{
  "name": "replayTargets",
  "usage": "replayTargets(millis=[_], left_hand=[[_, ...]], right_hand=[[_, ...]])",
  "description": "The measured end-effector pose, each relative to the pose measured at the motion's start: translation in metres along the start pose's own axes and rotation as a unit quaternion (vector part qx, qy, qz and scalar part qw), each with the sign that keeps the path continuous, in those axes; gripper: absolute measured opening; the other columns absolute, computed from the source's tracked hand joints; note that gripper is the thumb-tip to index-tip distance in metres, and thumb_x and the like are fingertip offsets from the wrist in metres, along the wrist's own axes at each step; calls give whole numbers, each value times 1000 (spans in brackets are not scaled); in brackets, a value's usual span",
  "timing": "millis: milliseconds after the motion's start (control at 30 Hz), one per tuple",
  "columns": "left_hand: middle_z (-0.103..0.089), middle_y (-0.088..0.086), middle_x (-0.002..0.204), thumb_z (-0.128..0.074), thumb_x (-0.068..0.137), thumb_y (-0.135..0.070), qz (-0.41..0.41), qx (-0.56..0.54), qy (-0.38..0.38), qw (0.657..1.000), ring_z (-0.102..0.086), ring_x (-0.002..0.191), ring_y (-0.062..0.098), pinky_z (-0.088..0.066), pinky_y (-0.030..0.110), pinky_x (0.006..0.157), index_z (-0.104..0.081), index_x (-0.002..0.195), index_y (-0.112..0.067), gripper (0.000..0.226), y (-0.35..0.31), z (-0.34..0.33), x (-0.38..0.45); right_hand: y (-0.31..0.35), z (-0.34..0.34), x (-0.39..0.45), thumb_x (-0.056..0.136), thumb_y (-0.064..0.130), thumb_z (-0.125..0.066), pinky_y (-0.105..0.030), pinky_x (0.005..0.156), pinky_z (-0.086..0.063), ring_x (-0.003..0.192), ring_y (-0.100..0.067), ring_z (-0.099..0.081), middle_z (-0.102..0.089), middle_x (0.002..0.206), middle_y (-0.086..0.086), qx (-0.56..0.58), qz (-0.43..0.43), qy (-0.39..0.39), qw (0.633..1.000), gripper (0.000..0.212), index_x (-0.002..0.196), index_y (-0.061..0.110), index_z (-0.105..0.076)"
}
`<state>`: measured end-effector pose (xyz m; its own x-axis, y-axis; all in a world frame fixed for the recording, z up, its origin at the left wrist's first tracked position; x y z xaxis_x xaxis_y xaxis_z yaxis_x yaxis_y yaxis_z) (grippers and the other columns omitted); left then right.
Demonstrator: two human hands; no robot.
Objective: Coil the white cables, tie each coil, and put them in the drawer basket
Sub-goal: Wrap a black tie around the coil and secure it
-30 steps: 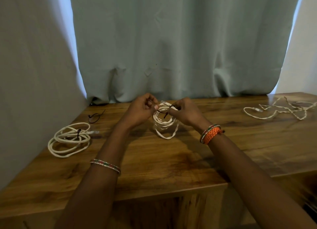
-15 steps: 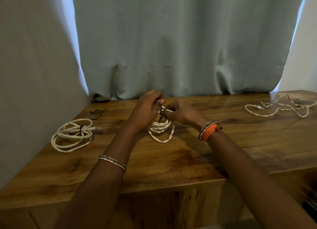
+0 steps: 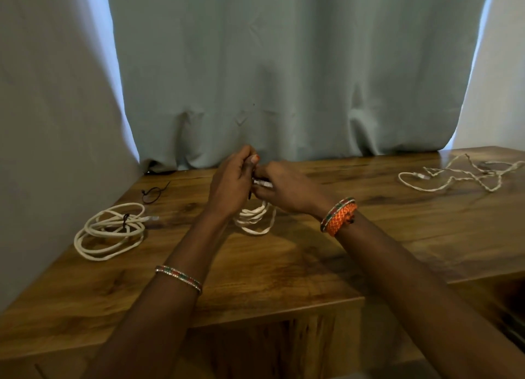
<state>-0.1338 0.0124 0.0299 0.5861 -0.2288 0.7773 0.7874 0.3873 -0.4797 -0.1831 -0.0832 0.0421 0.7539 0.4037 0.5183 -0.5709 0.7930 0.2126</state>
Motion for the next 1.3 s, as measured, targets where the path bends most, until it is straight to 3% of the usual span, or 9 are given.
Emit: replayTargets(millis=[167,233,300,333,533,667,933,1167,1300], left_hand=[[-49,-2,54,-42,97,-28,4,52,-38,998,-50,50,17,-41,34,52,-45,78,-16,23,5,7,1],[-45,-4,54,-43,98,-24,13,58,-75,995,-44,49,12,-37,31,51,-44,78,-17,21,6,15,1],[-42,-4,52,-42,99,-22,13,50,-96,994,-39,46,7,-32,27,48,-44,80,-14,21,5,21,-2],[-41,-4,52,-42,100,-22,7,41,-97,994,-40,45,8,-30,24,46,-44,80,-13,22,3,23,-3],[-46,1,54,-41,100,-22,19,-1,-61,998,-45,45,6,-37,22,44,-46,81,-7,24,6,16,0],[-47,-3,52,-43,99,-23,38,-24,-49,998,-44,42,4,-38,24,43,-46,79,-11,23,13,15,-1],[-42,-6,50,-43,99,-26,37,-53,-72,995,-38,42,9,-29,26,43,-48,85,-10,22,7,16,0],[-41,-4,52,-42,99,-25,-2,-75,-39,996,-36,44,6,-30,23,44,-48,85,-11,21,-5,15,-2],[-42,-4,51,-43,99,-22,-3,-83,-35,996,-40,40,4,-35,22,36,-48,88,-7,19,-12,19,-4]], right_hand=[[-17,-10,-3,91,11,-59,-17,71,-48,82,1,-62,-71,91,1,216,-30,-42,975,14,100,10,-69],[-29,-9,-3,93,4,-53,-24,88,-51,97,-11,-64,-68,111,-11,422,-88,-34,902,26,118,1,-61],[-40,-6,-3,92,-10,-44,-25,91,-52,102,-17,-64,-64,117,-17,572,-139,-16,808,35,126,-6,-51],[-44,-3,-3,91,-14,-41,-24,88,-54,99,-18,-66,-64,114,-17,594,-152,-18,789,36,126,-8,-51],[-56,26,-4,92,-6,-51,-22,70,-58,73,-13,-70,-69,88,-15,320,-145,-181,919,19,104,-4,-65],[-65,48,-5,92,-4,-52,-29,69,-59,71,-20,-69,-68,78,-12,297,-140,-261,908,17,91,0,-68],[-60,-11,-4,100,21,-44,-37,95,-49,98,-20,-63,-68,100,-10,421,-242,-19,874,28,100,4,-66],[-28,-14,8,99,24,-43,-24,67,-50,75,-15,-62,-66,83,-5,510,-184,74,837,26,96,8,-63],[-20,-11,2,92,25,-54,-29,83,-51,91,-19,-64,-68,100,-10,524,-139,170,823,26,109,7,-63]])
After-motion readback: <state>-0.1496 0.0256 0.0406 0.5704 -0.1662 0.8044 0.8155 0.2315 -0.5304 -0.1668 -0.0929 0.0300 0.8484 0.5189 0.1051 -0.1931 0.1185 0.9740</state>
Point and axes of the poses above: each hand's wrist, its own x-axis towards the middle knuckle, its own z-axis out of the back of the hand, y = z × x, the point moved 5 cm from there along x, towards the middle knuckle
